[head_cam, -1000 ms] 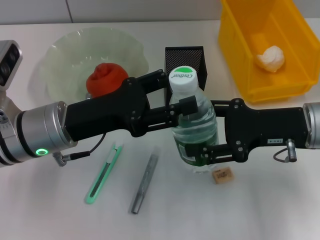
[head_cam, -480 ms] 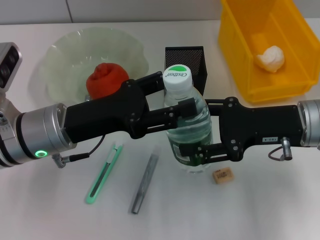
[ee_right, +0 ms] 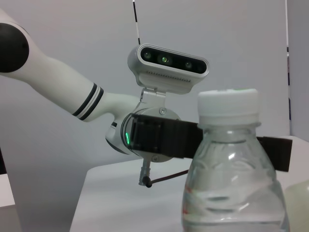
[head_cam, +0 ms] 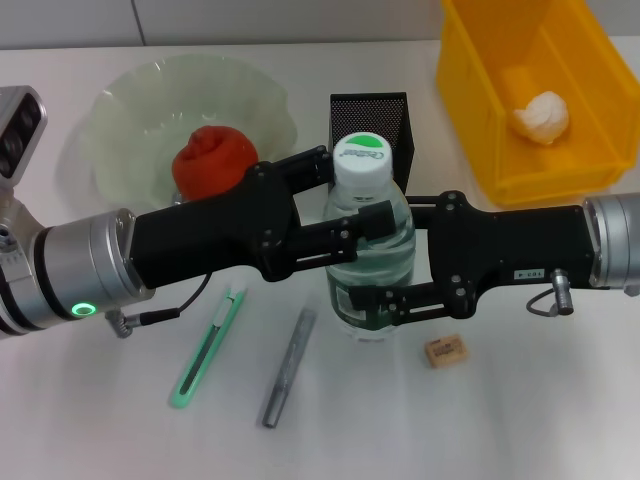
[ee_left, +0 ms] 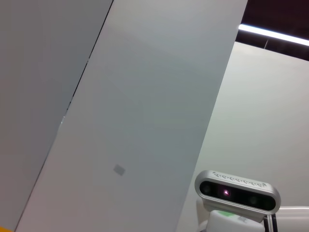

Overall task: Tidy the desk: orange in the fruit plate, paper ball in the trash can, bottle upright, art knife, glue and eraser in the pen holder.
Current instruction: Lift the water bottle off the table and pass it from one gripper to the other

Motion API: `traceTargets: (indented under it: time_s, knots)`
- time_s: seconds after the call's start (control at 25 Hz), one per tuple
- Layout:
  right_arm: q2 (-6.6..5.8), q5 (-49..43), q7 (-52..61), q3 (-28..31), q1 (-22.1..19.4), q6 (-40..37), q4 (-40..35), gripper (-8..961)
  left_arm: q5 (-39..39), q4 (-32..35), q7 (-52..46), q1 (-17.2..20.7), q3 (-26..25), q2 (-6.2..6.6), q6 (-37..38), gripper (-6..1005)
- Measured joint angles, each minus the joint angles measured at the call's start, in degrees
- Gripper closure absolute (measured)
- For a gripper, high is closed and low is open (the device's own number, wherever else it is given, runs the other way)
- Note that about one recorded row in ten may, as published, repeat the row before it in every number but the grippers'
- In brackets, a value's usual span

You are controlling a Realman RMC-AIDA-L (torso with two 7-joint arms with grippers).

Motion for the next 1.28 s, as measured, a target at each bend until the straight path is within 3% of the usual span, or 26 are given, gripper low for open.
traceTargets:
  time_s: [1.28]
  knots:
    - [-0.23, -0.5, 2.6, -0.7, 0.0, 0.7, 0.3, 190, -0.1, 0.7, 2.3, 0.4, 0.9, 0.02, 0.2, 217]
